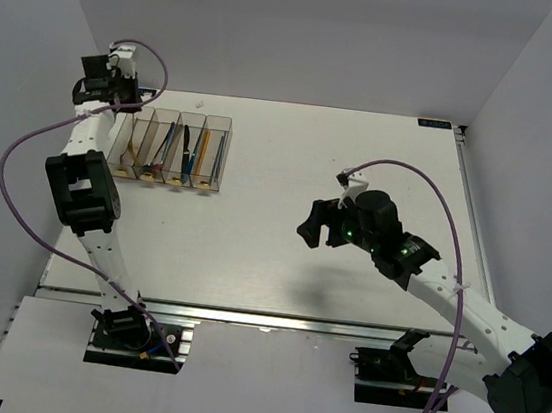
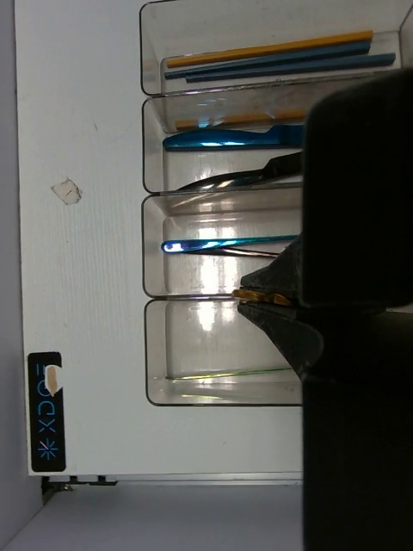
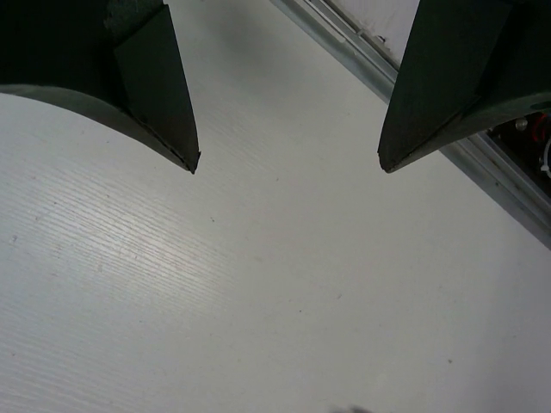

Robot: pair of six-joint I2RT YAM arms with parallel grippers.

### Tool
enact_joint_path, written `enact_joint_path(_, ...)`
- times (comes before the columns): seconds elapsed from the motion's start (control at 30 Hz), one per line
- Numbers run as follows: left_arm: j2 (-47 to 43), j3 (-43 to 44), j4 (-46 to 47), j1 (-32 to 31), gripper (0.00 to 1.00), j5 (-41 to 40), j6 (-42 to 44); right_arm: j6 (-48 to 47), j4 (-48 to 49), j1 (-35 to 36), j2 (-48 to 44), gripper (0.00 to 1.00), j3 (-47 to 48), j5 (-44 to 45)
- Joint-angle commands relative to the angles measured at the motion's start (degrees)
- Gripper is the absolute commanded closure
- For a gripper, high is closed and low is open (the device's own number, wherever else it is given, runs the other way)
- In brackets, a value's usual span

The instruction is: Sort the eating utensils into containers

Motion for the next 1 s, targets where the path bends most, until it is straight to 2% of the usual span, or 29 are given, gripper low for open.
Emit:
enact_joint_path(0.0, -0.5, -1.0, 8.7, 2.7, 1.00, 12.0, 6.0, -1.5, 1.3, 0.2, -2.3, 0.11, -1.3, -4.1)
enact_joint_path(0.17, 3.7, 1.9, 14.2, 8.3, 1.00, 20.9, -1.4, -1.5, 2.1, 0.3, -2.5, 0.11, -1.9, -6.5)
enact_joint_path(0.4, 5.3, 3.1, 11.5, 8.1, 1.00, 18.2, 3.1, -1.5, 2.9, 0.3, -2.6, 0.11, -2.5, -6.6)
enact_joint_path(0.63, 5.1, -0.5, 14.7, 7.7, 0.90, 15.7, 3.0, -1.7, 3.1, 0.3, -2.3, 0.11, -2.3, -6.3)
enact_joint_path(0.67, 5.4, -0.6, 14.9, 7.6, 0.82, 15.4, 2.9, -1.7, 3.0, 0.3, -2.2, 0.11, -2.2, -6.2)
enact_joint_path(0.73, 5.9, -1.1, 14.5, 7.5, 0.77, 14.0, 3.1, -1.8, 3.0, 0.4, -2.1, 0.11, -2.2, -6.3)
enact_joint_path(0.8, 6.2, -1.8, 14.6, 7.5, 0.63, 12.7, 3.2, -1.9, 2.9, 0.3, -2.4, 0.11, -2.2, -6.3)
enact_joint_path(0.87, 6.0, -3.1, 15.3, 7.5, 0.57, 11.0, 3.3, -1.9, 2.9, 0.3, -2.5, 0.11, -2.4, -6.1)
enact_joint_path(0.9, 5.7, -3.6, 15.6, 7.5, 0.49, 10.6, 3.2, -1.9, 2.8, 0.3, -2.6, 0.11, -2.4, -6.1)
enact_joint_path(0.97, 5.1, -4.5, 16.8, 7.3, 0.46, 9.5, 2.3, -2.0, 3.0, 0.3, -2.5, 0.11, -2.5, -6.1)
